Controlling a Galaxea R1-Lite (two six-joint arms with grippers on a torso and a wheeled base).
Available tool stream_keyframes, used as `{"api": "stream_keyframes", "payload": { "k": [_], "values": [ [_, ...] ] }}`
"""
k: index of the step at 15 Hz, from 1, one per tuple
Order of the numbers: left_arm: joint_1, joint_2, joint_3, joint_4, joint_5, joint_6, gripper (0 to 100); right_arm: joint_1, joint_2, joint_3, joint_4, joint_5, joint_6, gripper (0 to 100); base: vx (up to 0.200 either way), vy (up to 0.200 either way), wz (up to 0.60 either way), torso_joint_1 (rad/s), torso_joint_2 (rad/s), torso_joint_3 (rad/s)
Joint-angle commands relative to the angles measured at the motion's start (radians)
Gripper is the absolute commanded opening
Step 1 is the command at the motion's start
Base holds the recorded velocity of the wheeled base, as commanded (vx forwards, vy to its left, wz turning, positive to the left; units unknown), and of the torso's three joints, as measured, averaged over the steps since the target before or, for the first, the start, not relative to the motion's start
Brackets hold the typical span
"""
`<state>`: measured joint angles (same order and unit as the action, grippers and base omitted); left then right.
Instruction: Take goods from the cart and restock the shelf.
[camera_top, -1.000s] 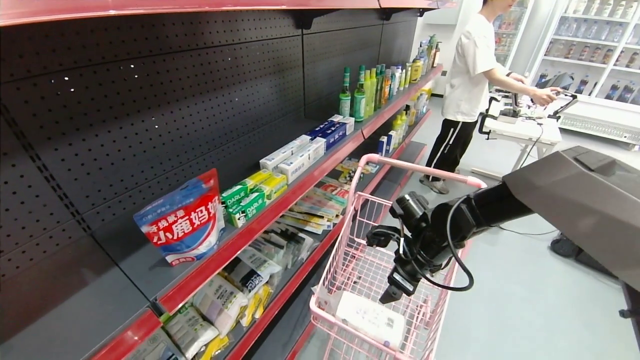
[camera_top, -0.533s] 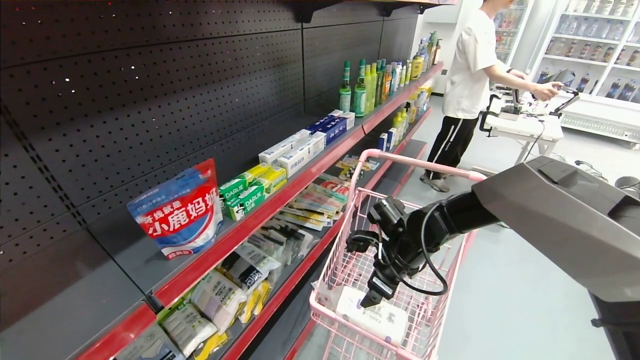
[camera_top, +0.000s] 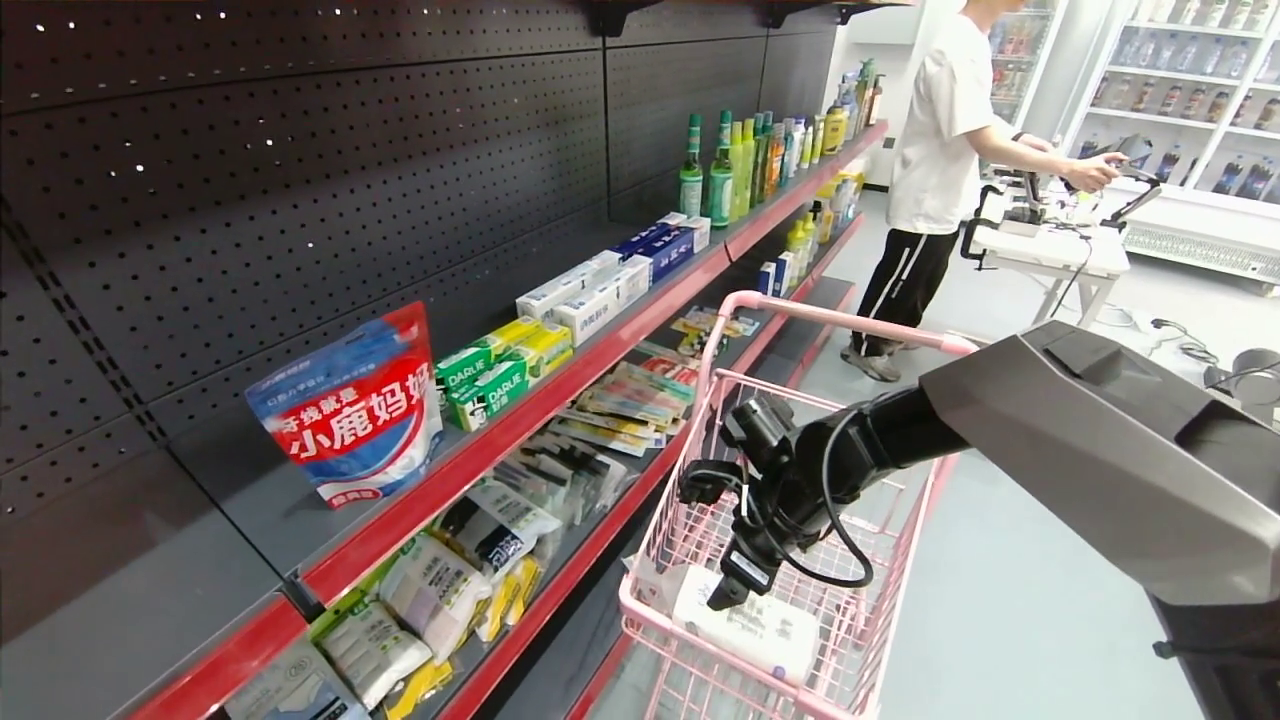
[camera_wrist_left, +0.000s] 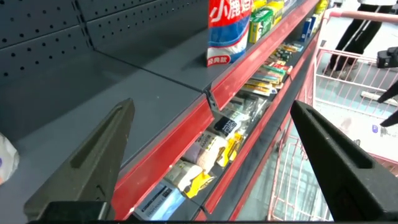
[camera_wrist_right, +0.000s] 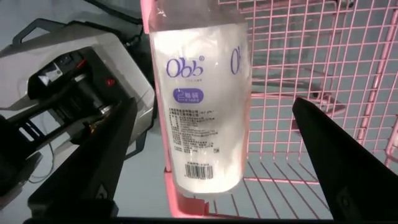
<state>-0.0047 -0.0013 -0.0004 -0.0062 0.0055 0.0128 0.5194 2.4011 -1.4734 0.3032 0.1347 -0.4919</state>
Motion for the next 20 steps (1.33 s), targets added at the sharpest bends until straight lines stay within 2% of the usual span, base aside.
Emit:
{"api": "stream_keyframes", "payload": {
  "k": [1, 6, 20],
  "values": [
    [0.000, 0.001, 0.000, 0.000, 0.001, 0.001, 100, 0.001, 0.015, -0.013, 0.002, 0.000, 0.000, 100, 0.000, 0.000, 0.00, -0.134, 0.31, 0.173],
    [0.000, 0.001, 0.000, 0.000, 0.001, 0.001, 100, 0.004, 0.046, -0.054, 0.004, 0.000, -0.013, 100, 0.000, 0.000, 0.00, -0.097, 0.23, 0.124],
    [0.000, 0.001, 0.000, 0.000, 0.001, 0.003, 100, 0.028, 0.127, -0.093, 0.001, 0.003, -0.007, 100, 0.000, 0.000, 0.00, 0.000, 0.00, 0.000]
  ]
}}
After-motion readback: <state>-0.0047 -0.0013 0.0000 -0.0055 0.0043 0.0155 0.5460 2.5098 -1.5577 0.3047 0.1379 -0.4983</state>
